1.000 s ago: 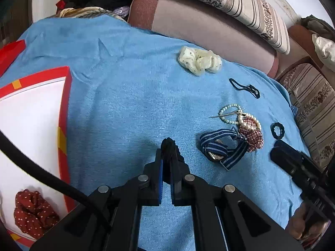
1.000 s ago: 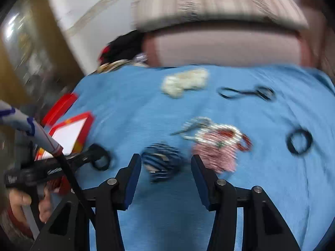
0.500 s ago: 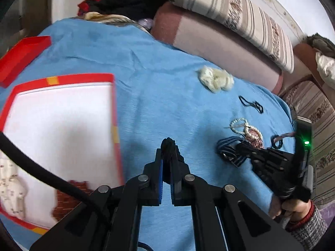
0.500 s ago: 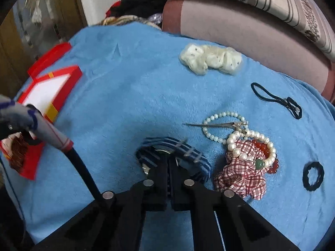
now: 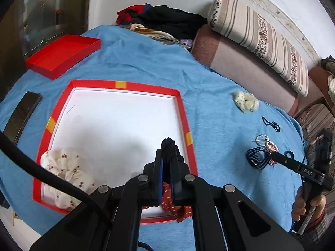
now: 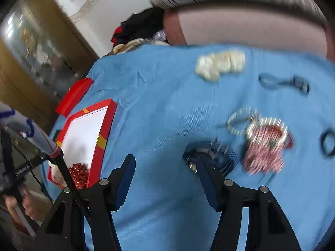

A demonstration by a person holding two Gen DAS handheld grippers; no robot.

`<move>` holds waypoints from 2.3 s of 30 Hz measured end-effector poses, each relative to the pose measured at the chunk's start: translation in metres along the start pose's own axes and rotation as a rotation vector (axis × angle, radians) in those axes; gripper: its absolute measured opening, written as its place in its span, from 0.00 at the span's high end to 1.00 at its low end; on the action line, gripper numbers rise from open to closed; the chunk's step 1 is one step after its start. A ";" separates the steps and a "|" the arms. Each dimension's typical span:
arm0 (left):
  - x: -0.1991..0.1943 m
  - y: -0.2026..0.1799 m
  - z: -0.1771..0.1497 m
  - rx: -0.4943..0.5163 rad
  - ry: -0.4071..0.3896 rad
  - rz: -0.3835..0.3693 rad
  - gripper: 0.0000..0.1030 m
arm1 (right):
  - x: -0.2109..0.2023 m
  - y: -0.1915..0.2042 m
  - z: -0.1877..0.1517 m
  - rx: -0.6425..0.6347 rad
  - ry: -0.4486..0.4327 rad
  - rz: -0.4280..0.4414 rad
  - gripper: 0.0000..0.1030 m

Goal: Organize jewelry
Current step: 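Carry the hair tie and watch strap into the white tray and release both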

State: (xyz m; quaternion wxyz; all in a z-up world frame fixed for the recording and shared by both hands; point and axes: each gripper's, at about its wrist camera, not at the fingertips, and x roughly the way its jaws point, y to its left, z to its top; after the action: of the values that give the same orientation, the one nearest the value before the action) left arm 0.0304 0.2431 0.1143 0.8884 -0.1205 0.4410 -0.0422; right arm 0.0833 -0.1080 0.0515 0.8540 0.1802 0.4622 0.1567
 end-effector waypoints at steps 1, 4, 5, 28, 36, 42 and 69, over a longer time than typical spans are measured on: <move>0.002 0.002 0.000 -0.004 0.004 0.003 0.95 | 0.008 -0.003 0.000 0.027 0.002 -0.008 0.36; 0.010 0.008 0.000 -0.022 0.021 0.012 0.95 | 0.032 -0.011 0.007 0.119 0.008 -0.008 0.36; 0.014 0.009 0.000 -0.027 0.029 0.014 0.95 | 0.037 -0.013 0.009 0.141 0.006 -0.015 0.36; 0.007 0.050 0.027 -0.053 0.016 0.071 0.95 | -0.002 0.121 0.032 -0.165 -0.050 0.059 0.97; 0.029 0.096 0.045 -0.084 0.052 0.148 0.95 | 0.041 0.203 0.031 -0.251 0.063 0.227 0.97; 0.050 0.119 0.050 -0.134 0.086 0.162 0.95 | 0.103 0.235 0.018 -0.303 0.170 0.231 0.97; -0.004 0.098 0.047 -0.136 -0.029 0.212 0.52 | 0.088 0.222 0.007 -0.341 0.147 0.192 0.45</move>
State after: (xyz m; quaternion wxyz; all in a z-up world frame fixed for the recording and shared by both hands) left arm 0.0625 0.3469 0.1200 0.8839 -0.1335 0.4404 0.0837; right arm 0.1132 0.1258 0.0909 0.8172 0.0644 0.4710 0.3258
